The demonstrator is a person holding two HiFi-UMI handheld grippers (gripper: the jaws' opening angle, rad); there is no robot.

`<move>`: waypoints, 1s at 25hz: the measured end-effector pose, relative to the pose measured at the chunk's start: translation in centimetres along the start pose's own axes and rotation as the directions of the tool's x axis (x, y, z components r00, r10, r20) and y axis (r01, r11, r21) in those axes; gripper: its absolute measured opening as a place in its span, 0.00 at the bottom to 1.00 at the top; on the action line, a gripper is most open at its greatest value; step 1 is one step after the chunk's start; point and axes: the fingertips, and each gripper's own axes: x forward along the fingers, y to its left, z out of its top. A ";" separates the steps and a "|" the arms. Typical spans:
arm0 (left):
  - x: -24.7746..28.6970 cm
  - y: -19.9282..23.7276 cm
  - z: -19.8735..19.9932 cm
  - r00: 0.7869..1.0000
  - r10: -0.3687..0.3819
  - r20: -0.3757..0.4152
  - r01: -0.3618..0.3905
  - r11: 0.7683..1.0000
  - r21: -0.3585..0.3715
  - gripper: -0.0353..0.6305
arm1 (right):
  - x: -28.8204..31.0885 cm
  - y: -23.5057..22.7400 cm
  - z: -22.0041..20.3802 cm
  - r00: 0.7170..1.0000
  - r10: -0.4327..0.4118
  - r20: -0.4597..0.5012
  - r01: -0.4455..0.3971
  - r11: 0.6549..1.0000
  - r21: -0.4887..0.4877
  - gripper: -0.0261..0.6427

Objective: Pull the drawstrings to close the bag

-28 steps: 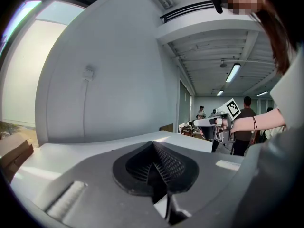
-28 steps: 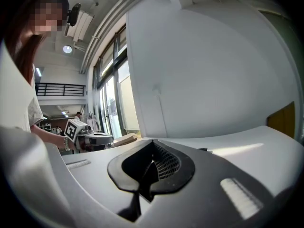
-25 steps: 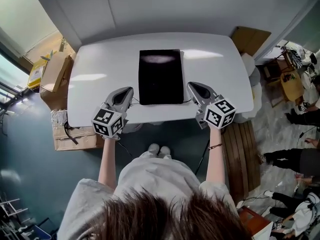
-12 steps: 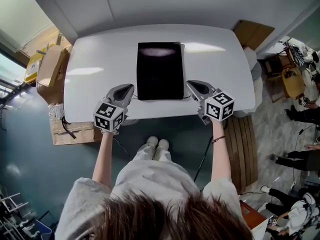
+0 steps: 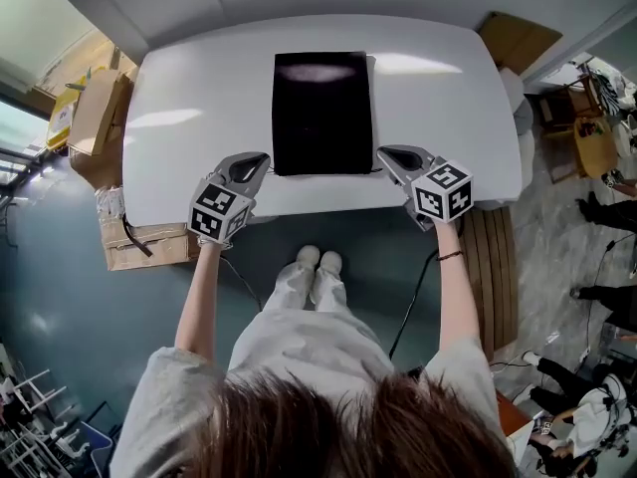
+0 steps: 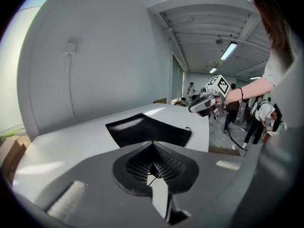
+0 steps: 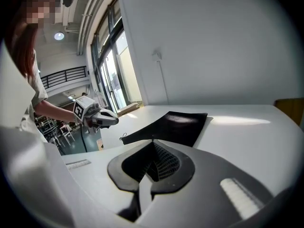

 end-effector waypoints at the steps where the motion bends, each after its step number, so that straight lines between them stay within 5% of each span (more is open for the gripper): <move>1: 0.2 -0.2 -0.3 1.000 -0.009 -0.014 0.009 1.000 0.010 0.05 | 0.0 -0.1 -0.4 1.000 0.004 -0.014 -0.004 1.000 -0.001 0.06; 15: 1.6 -0.7 -4.1 0.978 -0.107 -0.179 0.134 0.980 0.148 0.11 | 1.9 -0.4 -4.6 0.969 0.023 -0.248 -0.063 0.986 -0.152 0.12; 25: 2.2 -0.3 -6.0 0.925 -0.170 -0.340 0.274 0.918 0.286 0.25 | 2.2 -1.0 -7.8 0.891 0.020 -0.453 -0.165 0.945 -0.283 0.25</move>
